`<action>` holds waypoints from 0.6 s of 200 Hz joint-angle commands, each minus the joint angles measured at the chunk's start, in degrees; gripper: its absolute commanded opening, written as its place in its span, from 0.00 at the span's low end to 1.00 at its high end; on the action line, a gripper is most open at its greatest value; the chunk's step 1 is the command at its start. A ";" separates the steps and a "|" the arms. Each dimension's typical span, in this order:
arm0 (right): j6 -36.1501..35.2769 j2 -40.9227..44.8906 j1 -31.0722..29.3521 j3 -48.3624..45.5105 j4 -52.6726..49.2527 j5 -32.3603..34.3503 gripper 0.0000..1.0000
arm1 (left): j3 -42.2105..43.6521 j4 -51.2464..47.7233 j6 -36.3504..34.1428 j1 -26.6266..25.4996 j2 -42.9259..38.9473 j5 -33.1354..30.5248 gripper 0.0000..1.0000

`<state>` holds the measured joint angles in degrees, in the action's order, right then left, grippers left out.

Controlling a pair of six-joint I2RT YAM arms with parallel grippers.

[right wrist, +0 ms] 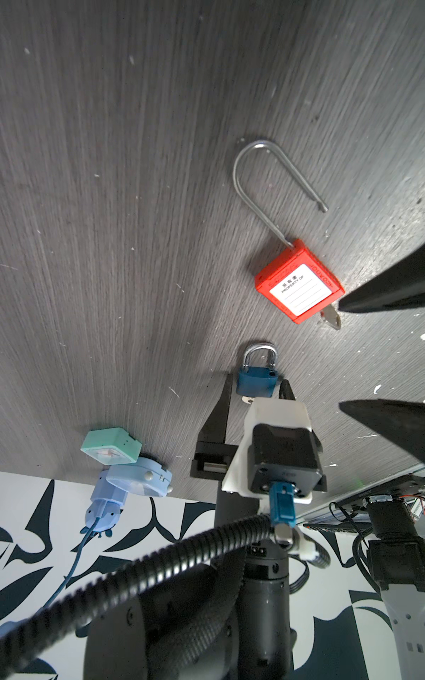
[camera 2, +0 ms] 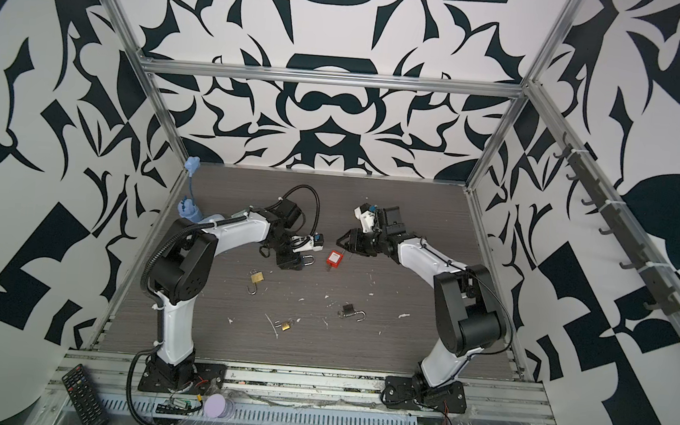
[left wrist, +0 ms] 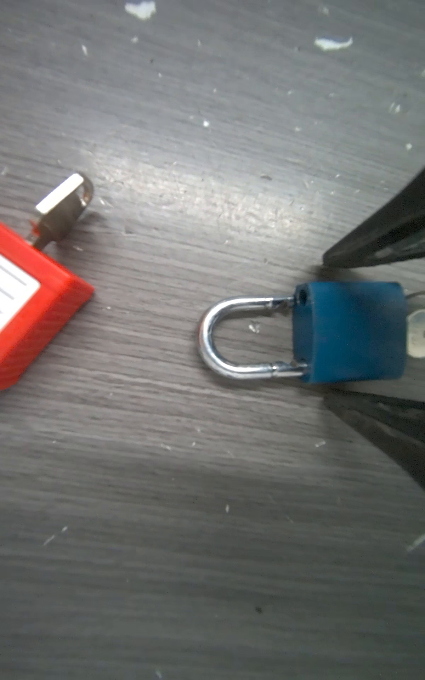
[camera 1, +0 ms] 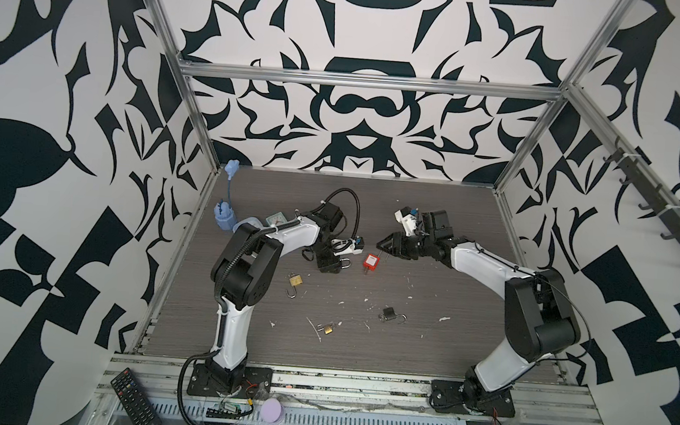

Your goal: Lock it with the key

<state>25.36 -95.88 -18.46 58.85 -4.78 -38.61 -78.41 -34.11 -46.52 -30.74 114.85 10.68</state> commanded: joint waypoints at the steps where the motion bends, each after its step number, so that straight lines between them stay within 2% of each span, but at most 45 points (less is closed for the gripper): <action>1: -0.39 0.51 0.26 -0.06 1.76 -0.85 0.41 | 0.21 -3.34 -0.61 0.30 0.62 -0.29 0.54; 35: -0.40 0.68 0.40 -0.19 1.76 -0.77 0.41 | -0.25 -3.56 0.23 0.29 1.34 -0.82 0.43; 62: -0.32 0.69 0.44 0.15 1.68 -0.59 0.41 | 0.48 -2.34 1.08 0.24 0.89 -0.74 0.28; 90: 0.49 1.02 0.49 1.00 0.98 -0.41 0.41 | 4.04 2.05 1.61 0.12 -2.44 -0.15 0.00; 120: 1.24 2.80 0.52 3.92 -2.57 0.05 0.41 | 10.55 10.37 1.76 0.01 -10.62 2.13 0.00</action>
<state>25.67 -95.90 -18.33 59.22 -5.37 -38.68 -72.66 -29.23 -44.77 -30.72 111.09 10.24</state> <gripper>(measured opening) 0.408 0.400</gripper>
